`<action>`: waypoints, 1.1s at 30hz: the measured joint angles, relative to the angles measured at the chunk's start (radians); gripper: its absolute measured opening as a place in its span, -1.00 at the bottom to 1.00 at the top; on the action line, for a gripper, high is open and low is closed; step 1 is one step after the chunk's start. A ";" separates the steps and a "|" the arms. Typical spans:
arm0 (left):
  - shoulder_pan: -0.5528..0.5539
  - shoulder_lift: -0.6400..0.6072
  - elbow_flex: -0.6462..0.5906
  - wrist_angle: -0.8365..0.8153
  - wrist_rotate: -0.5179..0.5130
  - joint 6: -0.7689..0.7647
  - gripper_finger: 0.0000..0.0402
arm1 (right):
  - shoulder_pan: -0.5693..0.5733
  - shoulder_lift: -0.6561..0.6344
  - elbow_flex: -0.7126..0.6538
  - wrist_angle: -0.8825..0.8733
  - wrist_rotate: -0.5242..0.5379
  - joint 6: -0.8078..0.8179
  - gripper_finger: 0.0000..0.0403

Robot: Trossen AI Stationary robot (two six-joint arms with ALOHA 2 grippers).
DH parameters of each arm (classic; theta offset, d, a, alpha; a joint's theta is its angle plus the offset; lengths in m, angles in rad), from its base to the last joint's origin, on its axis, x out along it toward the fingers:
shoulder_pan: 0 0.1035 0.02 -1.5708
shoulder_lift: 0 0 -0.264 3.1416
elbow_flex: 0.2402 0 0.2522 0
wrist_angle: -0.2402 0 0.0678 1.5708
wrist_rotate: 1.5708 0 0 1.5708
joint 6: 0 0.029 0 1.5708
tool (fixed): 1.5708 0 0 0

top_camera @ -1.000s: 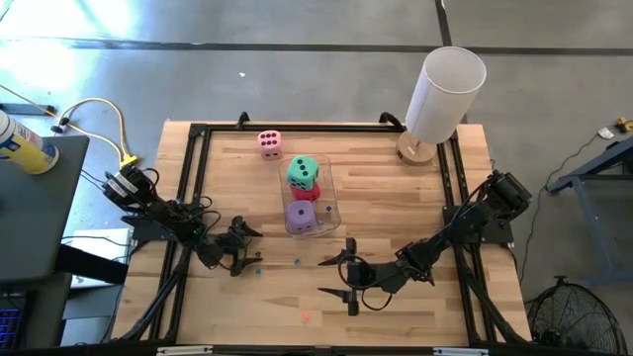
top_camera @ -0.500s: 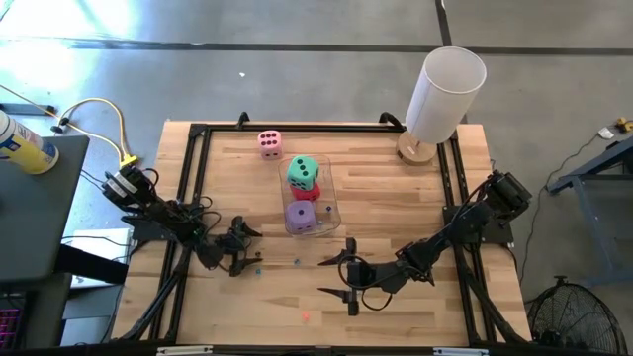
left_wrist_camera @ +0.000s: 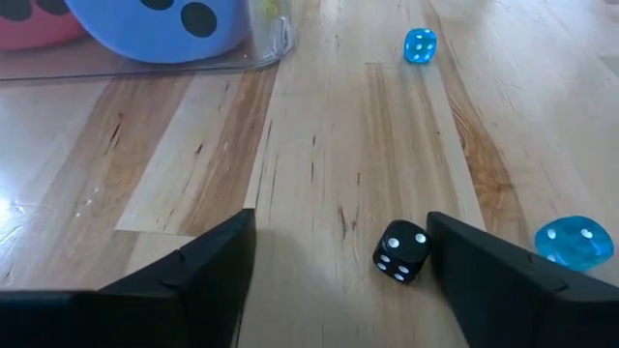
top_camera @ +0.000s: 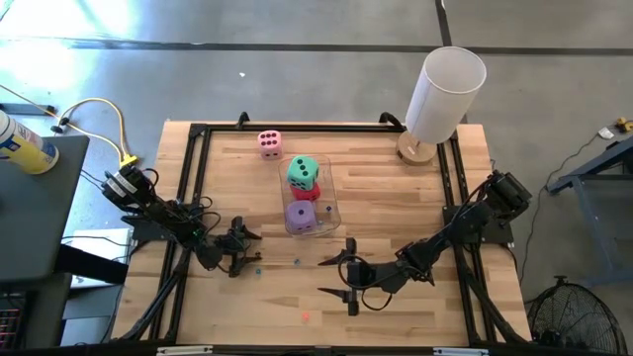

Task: Pick & Place Dice
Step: Put the small black die into the transparent bin

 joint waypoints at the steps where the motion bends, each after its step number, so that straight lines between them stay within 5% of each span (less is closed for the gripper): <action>1: 0.000 0.000 0.000 0.001 0.003 0.000 0.39 | 0.000 0.000 0.000 0.000 0.000 0.000 0.34; 25: -0.005 0.000 0.000 0.022 0.052 0.030 -0.63 | 0.000 0.000 0.000 0.000 0.000 0.000 0.34; 33: -0.005 0.000 -0.002 0.046 0.076 0.059 -0.68 | 0.000 0.000 0.000 0.000 0.000 0.000 0.34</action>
